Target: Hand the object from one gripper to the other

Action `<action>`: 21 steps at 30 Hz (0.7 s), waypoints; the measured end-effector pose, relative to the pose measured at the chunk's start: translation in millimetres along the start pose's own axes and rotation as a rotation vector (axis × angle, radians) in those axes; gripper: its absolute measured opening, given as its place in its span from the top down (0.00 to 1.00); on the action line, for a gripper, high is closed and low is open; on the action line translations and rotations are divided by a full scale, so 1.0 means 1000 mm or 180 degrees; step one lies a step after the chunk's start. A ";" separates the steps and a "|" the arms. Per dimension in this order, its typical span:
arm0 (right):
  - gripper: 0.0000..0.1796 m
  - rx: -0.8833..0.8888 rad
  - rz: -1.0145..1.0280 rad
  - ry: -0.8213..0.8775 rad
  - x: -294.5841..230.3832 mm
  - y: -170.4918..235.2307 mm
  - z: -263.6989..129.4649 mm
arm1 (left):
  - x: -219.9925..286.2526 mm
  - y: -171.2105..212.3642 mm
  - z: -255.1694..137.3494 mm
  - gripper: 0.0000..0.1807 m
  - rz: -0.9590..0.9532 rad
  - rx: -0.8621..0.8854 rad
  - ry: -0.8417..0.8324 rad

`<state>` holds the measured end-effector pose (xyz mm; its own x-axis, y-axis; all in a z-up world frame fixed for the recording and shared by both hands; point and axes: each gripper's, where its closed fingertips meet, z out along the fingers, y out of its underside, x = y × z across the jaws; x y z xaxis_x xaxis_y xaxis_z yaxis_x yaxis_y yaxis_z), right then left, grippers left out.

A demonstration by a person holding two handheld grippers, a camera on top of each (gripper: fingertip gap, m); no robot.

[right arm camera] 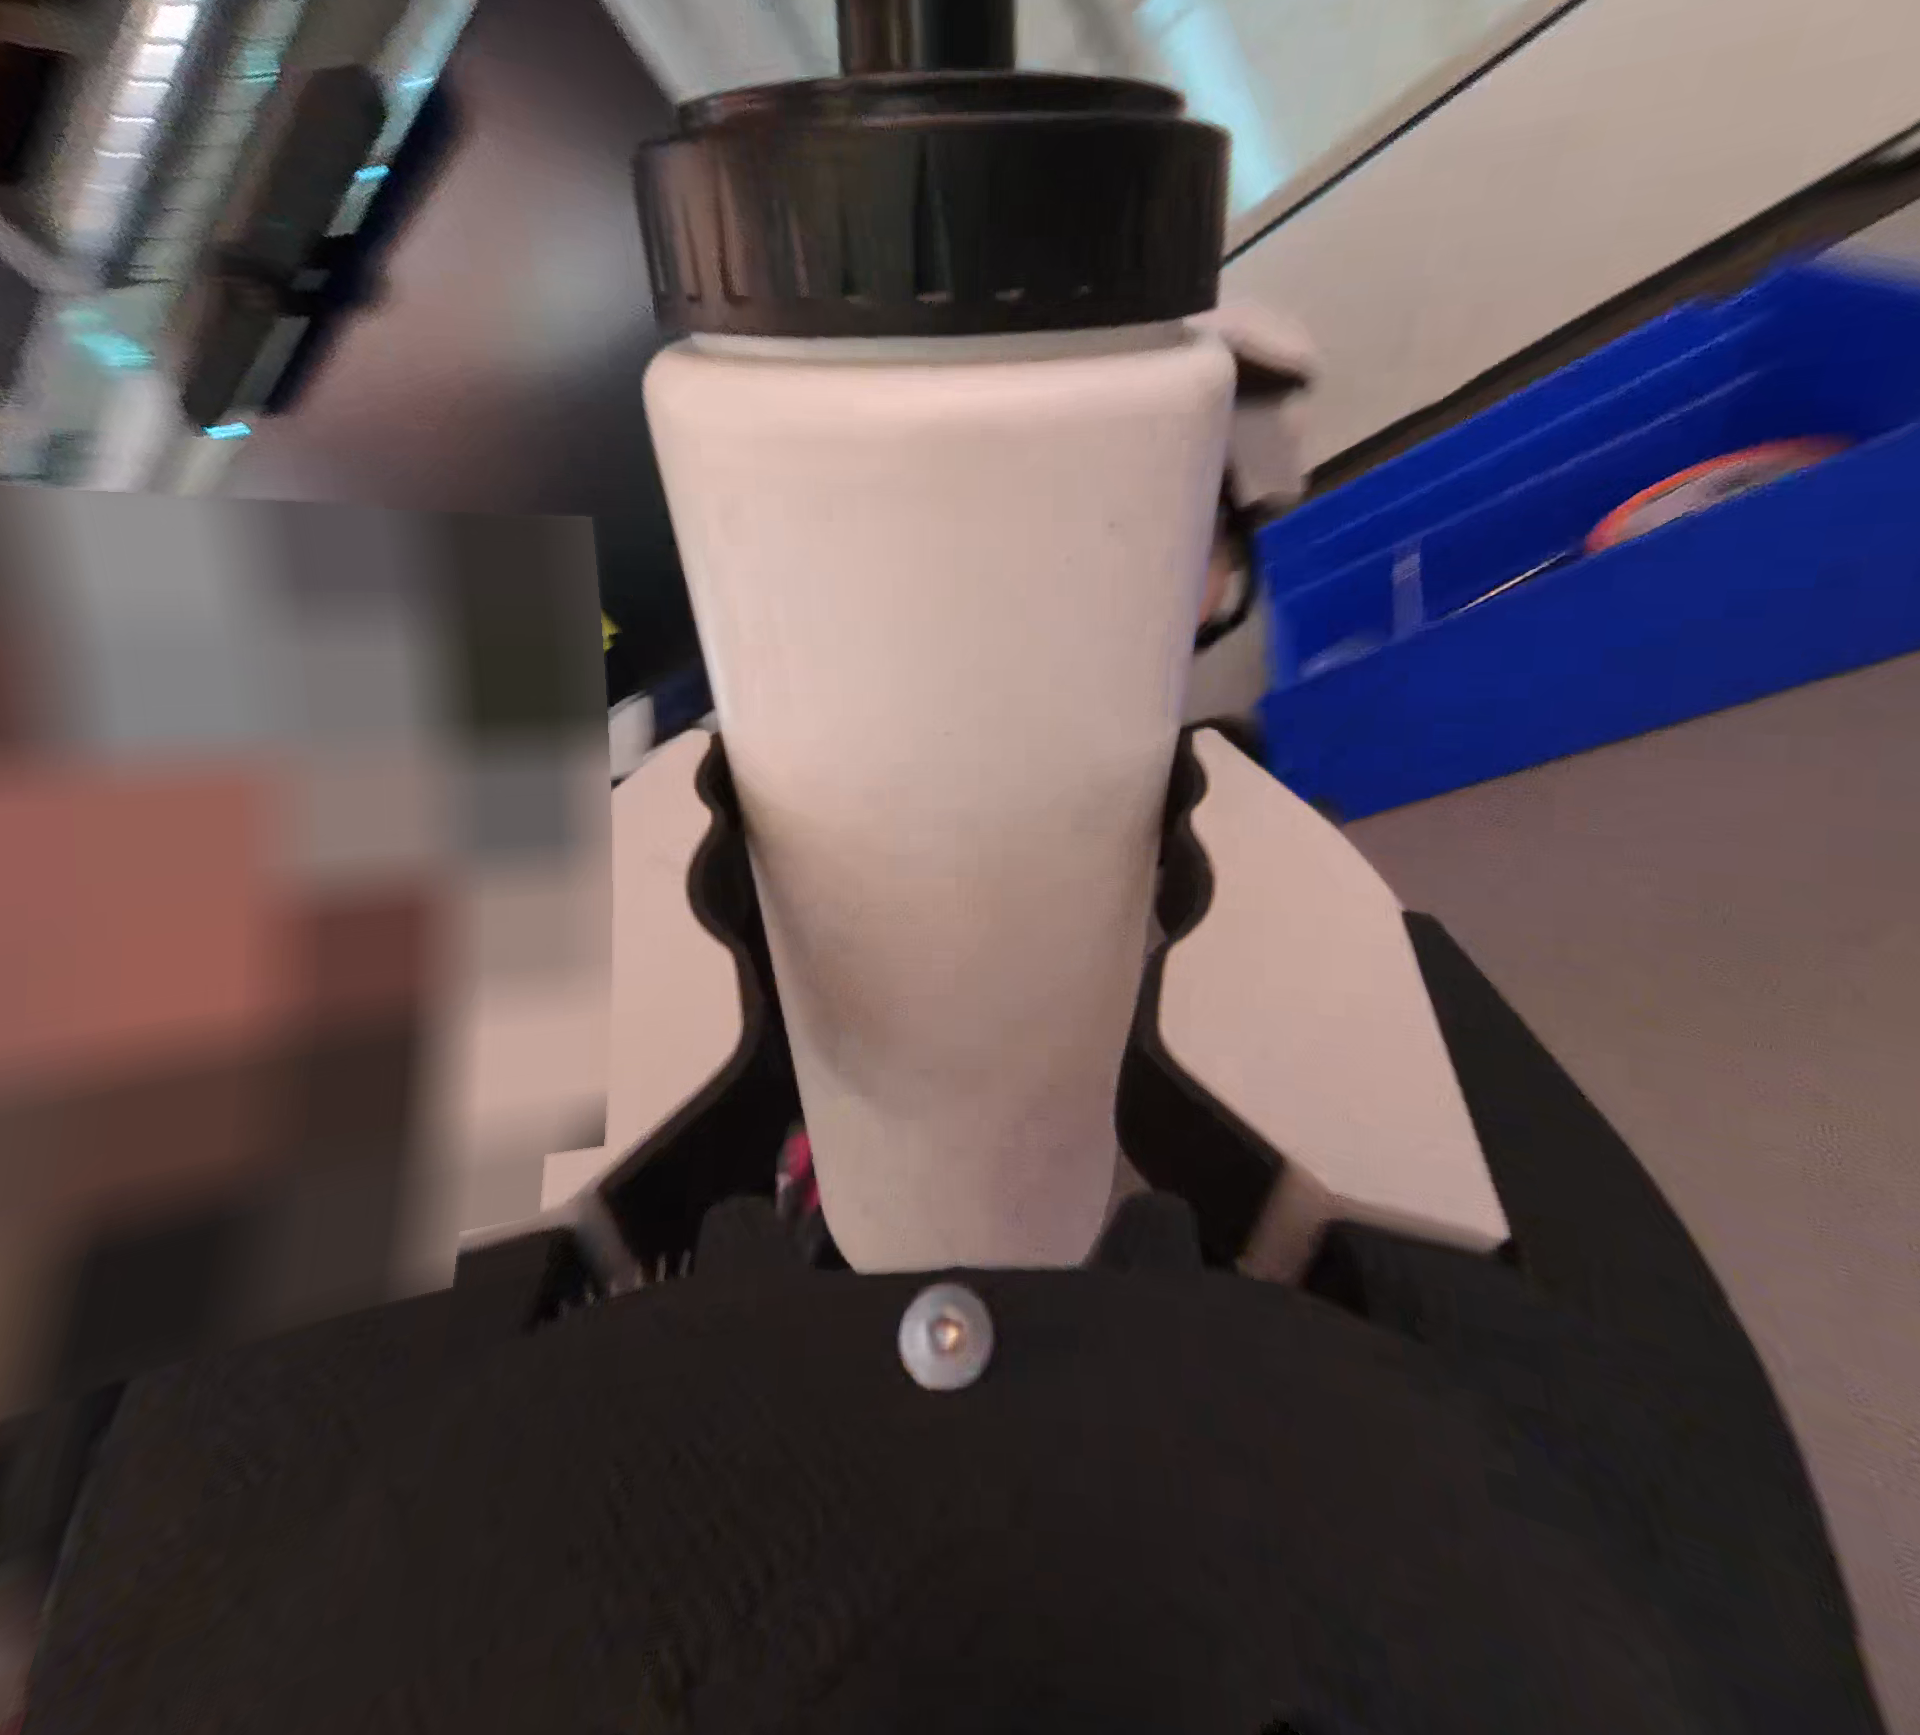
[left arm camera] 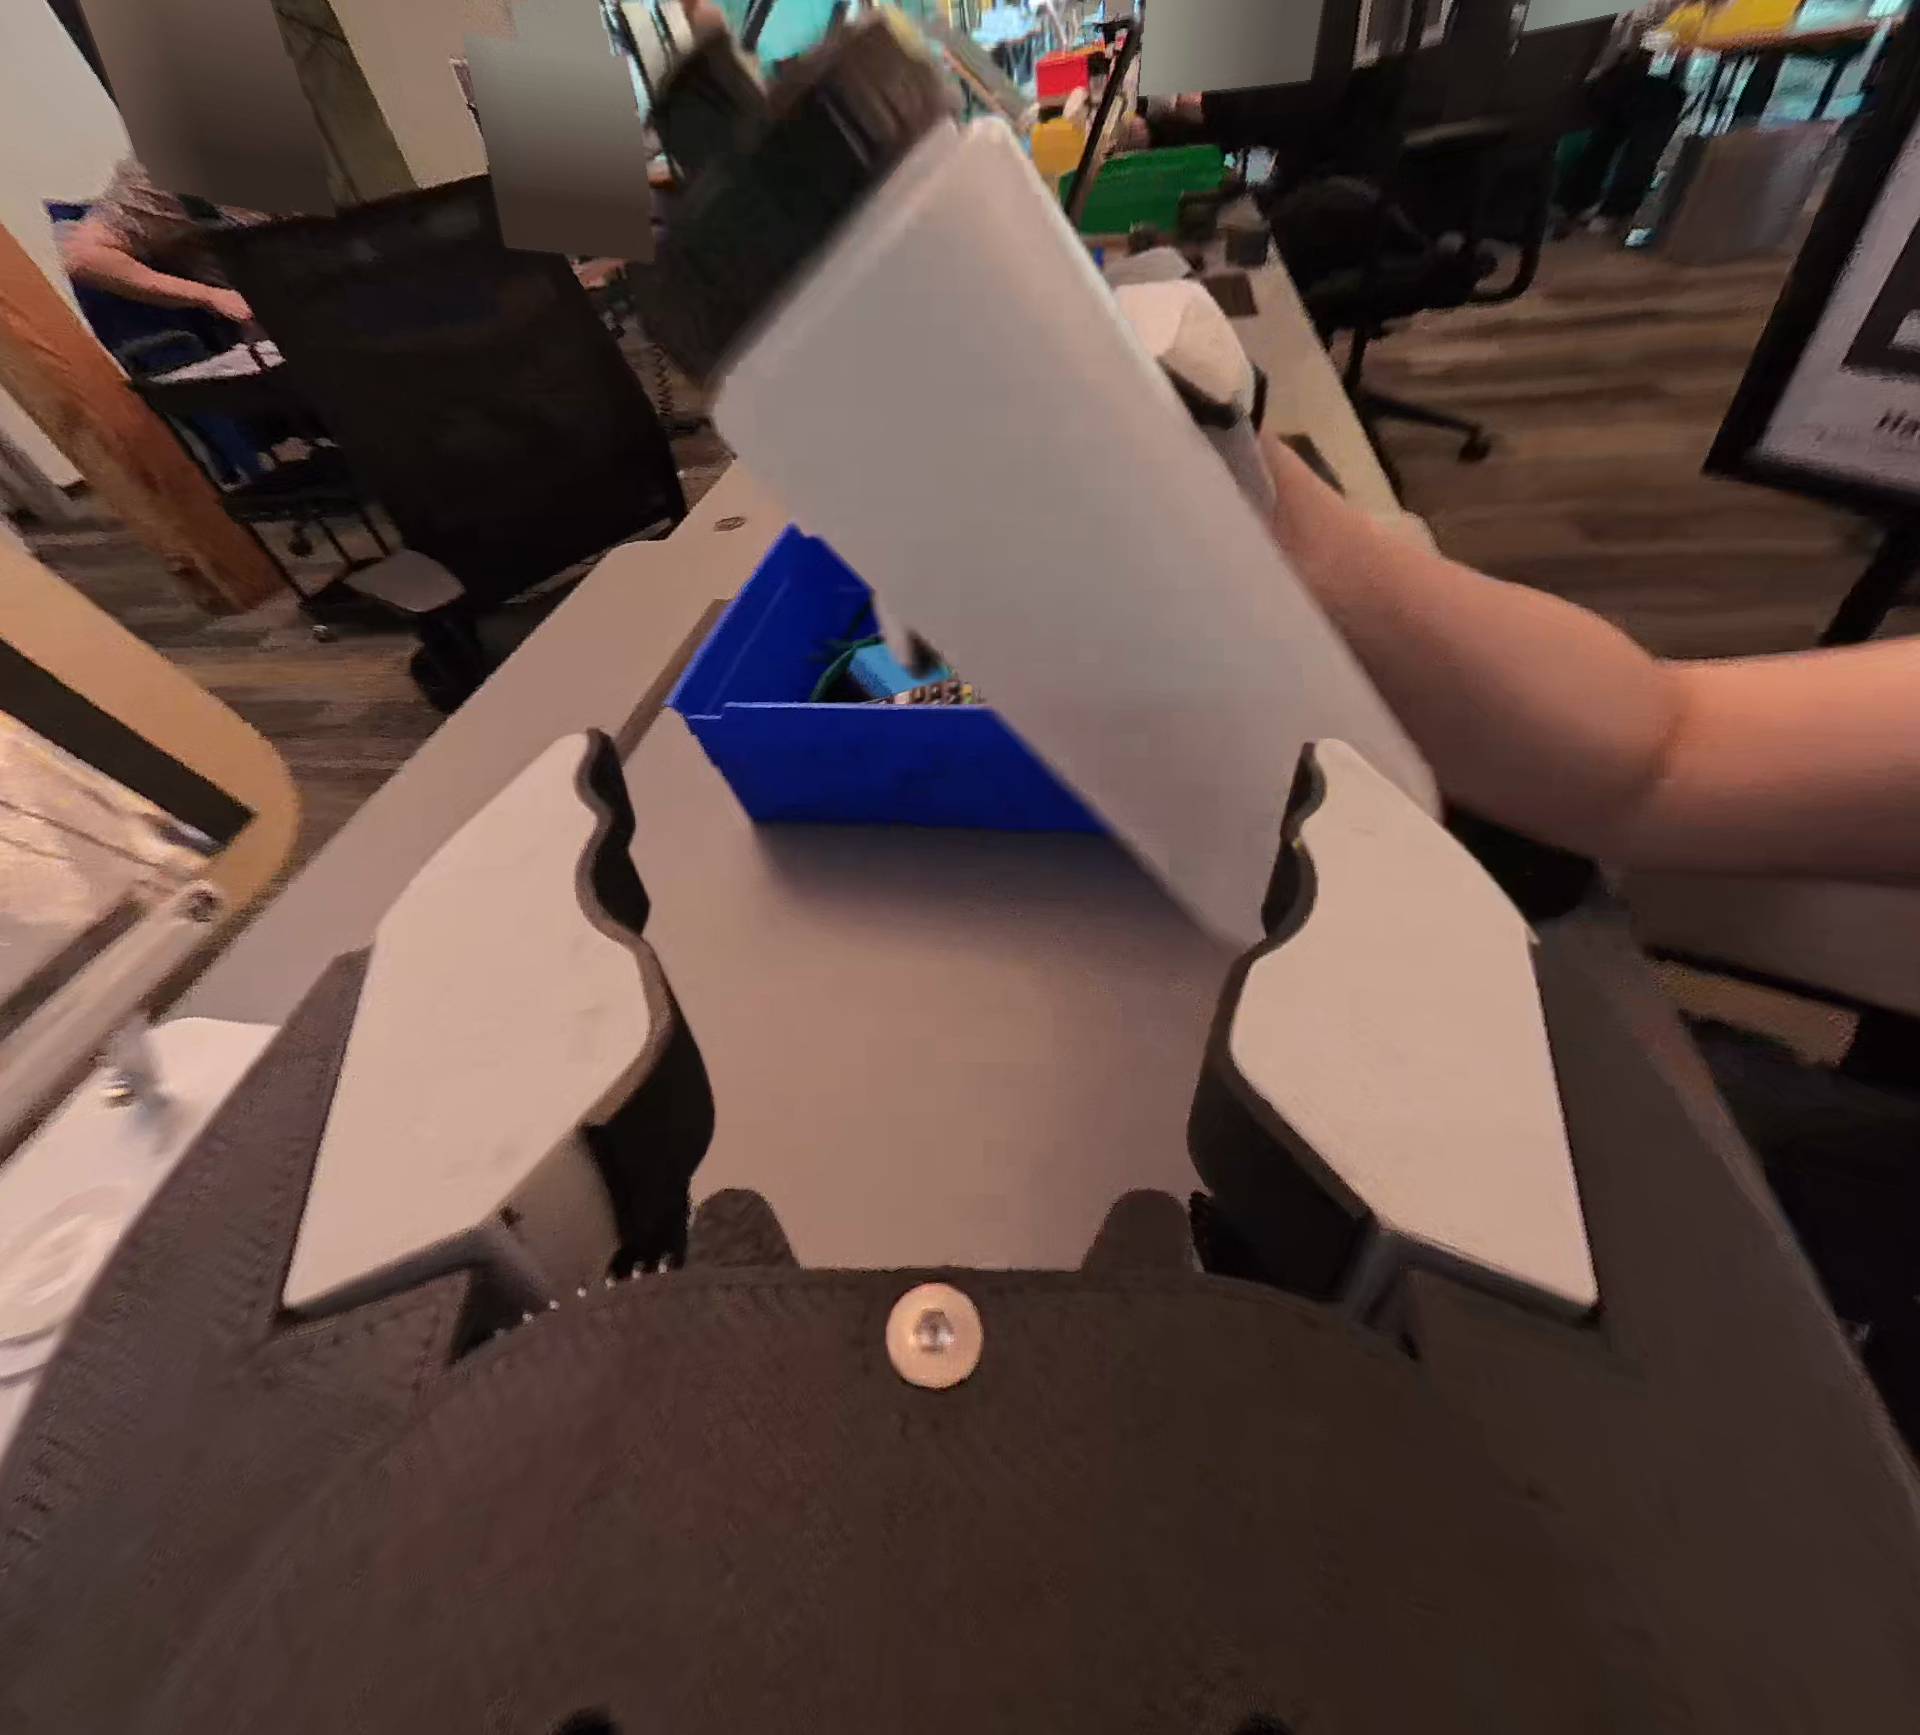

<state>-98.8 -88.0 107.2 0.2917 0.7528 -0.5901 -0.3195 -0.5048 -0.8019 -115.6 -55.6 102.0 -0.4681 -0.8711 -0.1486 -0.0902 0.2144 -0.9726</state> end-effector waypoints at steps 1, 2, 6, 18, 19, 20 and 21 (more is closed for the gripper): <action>0.56 -0.0110 0.0122 -0.0216 -0.005 0.007 -0.003 | 0.001 0.000 -0.007 0.35 0.0105 -0.0044 0.0012; 0.56 -0.0194 0.0179 -0.0352 -0.008 0.013 -0.003 | 0.005 -0.001 -0.013 0.35 0.0172 -0.0063 0.0069; 0.56 -0.0804 0.0025 -0.0509 -0.017 0.046 0.014 | 0.030 -0.008 -0.030 0.37 0.0091 0.0066 0.0619; 0.55 -0.1559 -0.0131 -0.0740 -0.032 0.089 0.060 | 0.048 -0.048 -0.063 0.68 -0.0650 0.0963 0.1665; 0.55 -0.1561 -0.0137 -0.0744 -0.033 0.090 0.061 | 0.050 -0.046 -0.061 0.69 -0.0572 0.0909 0.1635; 0.55 -0.1569 -0.0143 -0.0743 -0.034 0.090 0.061 | 0.053 -0.045 -0.060 0.70 -0.0499 0.0875 0.1625; 0.55 -0.1576 -0.0152 -0.0742 -0.034 0.091 0.062 | 0.057 -0.045 -0.059 0.71 -0.0447 0.0845 0.1635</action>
<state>-193.3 -133.2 60.4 0.0700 0.8250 -0.5608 0.1680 -0.5639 -0.8086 -189.9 -89.0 147.8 -0.8390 -0.5435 0.0259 0.0099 -0.0628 -0.9980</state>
